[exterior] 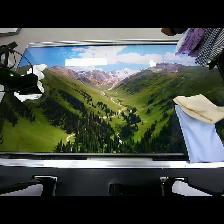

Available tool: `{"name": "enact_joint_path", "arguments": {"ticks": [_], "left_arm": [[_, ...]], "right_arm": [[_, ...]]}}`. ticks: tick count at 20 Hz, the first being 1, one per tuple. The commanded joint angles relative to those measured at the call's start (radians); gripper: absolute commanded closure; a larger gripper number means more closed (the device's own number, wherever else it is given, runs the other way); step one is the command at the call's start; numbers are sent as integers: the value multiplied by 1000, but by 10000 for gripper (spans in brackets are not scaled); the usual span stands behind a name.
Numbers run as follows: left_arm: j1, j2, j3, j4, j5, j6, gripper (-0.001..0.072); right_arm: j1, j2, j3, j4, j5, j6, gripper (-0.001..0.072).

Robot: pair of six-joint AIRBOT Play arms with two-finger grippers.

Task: Fold the clothes and pants, and hang the long-sleeved shirts on hangers.

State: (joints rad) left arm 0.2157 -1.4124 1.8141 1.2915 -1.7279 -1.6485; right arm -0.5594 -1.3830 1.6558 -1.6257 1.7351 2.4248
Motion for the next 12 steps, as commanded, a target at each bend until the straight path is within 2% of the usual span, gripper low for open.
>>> {"name": "enact_joint_path", "arguments": {"ticks": [1,7,12], "left_arm": [[1,0,0,0,-1,1,682],[1,0,0,0,-2,-2,683],[1,0,0,0,-2,-2,682]], "right_arm": [[14,50,-130,-147,51,-24,683],[13,116,-336,-208,46,-23,682],[14,126,-391,-262,46,-43,682]]}}
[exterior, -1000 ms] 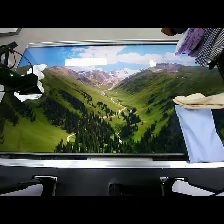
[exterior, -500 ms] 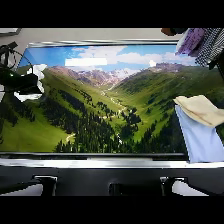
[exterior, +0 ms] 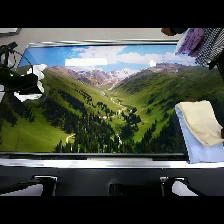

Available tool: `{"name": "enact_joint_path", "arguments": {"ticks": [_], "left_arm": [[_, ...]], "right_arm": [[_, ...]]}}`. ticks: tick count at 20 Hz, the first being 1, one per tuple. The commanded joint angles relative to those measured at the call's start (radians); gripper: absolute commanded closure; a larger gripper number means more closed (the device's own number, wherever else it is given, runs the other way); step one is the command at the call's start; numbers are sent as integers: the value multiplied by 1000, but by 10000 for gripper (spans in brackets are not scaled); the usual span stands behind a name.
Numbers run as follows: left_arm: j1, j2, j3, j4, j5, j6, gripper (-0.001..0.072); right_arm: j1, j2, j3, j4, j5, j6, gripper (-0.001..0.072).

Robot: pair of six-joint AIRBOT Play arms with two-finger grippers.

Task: Fold the clothes and pants, and hang the long-sleeved shirts on hangers.

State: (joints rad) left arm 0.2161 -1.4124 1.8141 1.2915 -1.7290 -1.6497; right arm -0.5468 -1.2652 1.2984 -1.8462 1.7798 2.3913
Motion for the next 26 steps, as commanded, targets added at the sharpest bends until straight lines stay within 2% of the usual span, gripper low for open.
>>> {"name": "enact_joint_path", "arguments": {"ticks": [1,7,8,11,12,15,16,18,20,22,26], "left_arm": [[1,0,0,0,-1,-1,682],[1,0,0,0,0,-1,682],[1,0,0,0,0,-1,682],[1,0,0,0,0,-1,682],[1,0,0,0,0,-1,683],[0,0,0,0,0,-1,682],[1,-1,0,0,0,-1,682],[1,-1,0,0,0,0,682],[0,0,0,0,1,0,683],[0,5,-1,0,11,5,683],[0,99,-102,0,82,50,683]], "right_arm": [[1,8,-34,-51,-1,-10,682],[1,8,-34,-78,-8,-26,677],[1,8,-34,-78,-5,-33,646],[1,8,-34,-77,-2,-74,400],[1,9,-34,-76,-6,-79,390],[2,26,-33,-20,-77,-117,405],[2,39,-33,26,-133,-154,442],[5,66,-33,183,-274,-261,629],[54,85,-33,330,-407,-393,650],[177,101,-33,395,-496,-489,650],[550,122,-33,406,-595,-525,684]]}}
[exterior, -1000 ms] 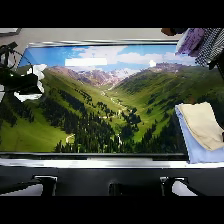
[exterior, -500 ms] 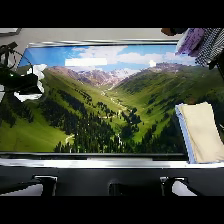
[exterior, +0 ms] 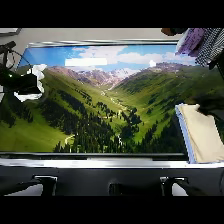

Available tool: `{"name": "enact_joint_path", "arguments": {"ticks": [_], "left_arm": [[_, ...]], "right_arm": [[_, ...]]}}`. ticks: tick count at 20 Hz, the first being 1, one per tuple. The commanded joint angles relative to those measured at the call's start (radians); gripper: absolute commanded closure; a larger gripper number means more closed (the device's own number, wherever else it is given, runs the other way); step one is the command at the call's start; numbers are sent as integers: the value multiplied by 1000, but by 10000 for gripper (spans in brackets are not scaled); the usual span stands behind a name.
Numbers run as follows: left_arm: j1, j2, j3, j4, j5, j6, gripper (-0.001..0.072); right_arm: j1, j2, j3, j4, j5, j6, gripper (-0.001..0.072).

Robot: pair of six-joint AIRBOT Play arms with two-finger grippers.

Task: Fold the clothes and pants, and hang the long-sleeved shirts on hangers.

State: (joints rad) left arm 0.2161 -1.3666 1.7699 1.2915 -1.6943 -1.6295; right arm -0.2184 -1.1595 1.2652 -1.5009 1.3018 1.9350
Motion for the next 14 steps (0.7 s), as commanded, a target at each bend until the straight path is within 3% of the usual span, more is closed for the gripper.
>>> {"name": "enact_joint_path", "arguments": {"ticks": [1,6,14], "left_arm": [[0,93,-107,0,61,37,683],[1,263,-333,4,91,57,683],[1,271,-374,2,72,56,682]], "right_arm": [[320,17,0,60,-136,-70,682],[638,17,0,11,-190,-72,682],[678,17,0,15,-175,-72,682]]}}
